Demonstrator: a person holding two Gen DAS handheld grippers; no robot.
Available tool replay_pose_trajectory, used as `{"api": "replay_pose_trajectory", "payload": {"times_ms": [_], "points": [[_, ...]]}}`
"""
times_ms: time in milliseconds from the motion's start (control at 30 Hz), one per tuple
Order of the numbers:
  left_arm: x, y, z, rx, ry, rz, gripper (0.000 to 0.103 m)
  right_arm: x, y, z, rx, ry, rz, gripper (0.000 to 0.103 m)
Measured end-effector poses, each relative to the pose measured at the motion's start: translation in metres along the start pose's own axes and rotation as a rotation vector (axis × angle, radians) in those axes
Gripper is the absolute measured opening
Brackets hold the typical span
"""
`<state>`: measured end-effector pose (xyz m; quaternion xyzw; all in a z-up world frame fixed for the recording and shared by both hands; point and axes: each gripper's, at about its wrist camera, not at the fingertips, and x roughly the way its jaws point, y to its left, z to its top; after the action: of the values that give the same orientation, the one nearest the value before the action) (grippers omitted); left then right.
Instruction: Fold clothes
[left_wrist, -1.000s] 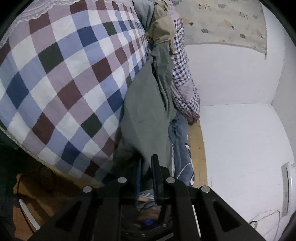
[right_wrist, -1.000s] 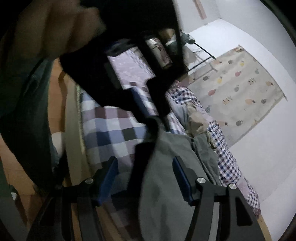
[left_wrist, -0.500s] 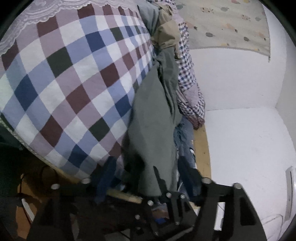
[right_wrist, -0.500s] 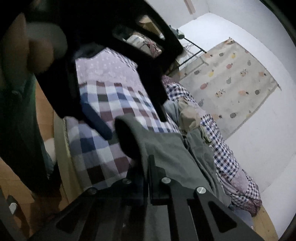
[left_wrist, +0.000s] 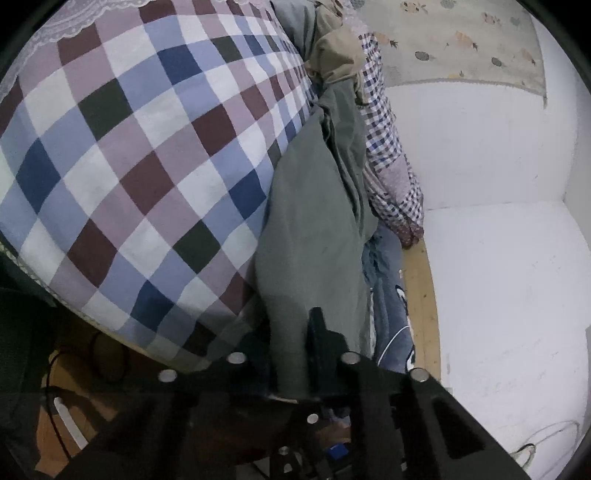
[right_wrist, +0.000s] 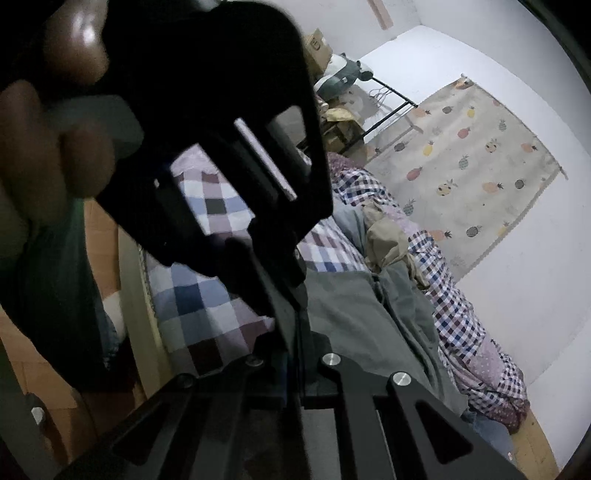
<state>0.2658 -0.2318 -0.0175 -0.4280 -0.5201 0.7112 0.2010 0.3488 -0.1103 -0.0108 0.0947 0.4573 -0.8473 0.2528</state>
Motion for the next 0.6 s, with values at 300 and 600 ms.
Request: {"api": "replay_pose_trajectory", "payload": {"times_ms": [300,600], "points": [[-0.016,-0.011,0.001,0.025,-0.069,-0.036,0.001,0.007,-0.003,-0.024,-0.031,0.101,-0.054,0.015],[-0.029,-0.031,0.006,0.032,-0.119,-0.153,0.001,0.004,-0.051,-0.076,0.003,0.261,-0.178,0.016]]}}
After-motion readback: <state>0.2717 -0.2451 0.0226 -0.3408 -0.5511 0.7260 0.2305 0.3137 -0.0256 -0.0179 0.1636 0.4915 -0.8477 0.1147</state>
